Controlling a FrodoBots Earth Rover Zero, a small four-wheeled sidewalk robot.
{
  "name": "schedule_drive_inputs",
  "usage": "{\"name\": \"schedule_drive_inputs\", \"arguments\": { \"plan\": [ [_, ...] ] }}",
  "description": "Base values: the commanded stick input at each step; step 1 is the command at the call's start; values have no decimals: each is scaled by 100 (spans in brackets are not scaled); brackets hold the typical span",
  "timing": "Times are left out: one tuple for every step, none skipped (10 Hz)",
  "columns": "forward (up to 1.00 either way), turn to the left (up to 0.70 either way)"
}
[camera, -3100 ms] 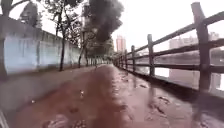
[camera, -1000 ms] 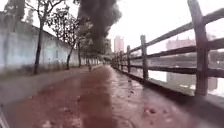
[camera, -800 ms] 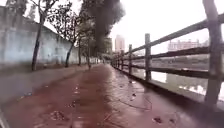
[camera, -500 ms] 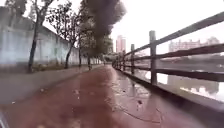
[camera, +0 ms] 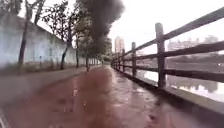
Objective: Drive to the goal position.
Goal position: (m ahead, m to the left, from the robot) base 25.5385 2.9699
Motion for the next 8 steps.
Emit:
{"name": "schedule_drive_inputs", "arguments": {
  "plan": [
    [100,0],
    [100,0],
    [100,0],
    [100,0],
    [100,0],
    [100,0],
    [100,0],
    [100,2]
  ]
}}
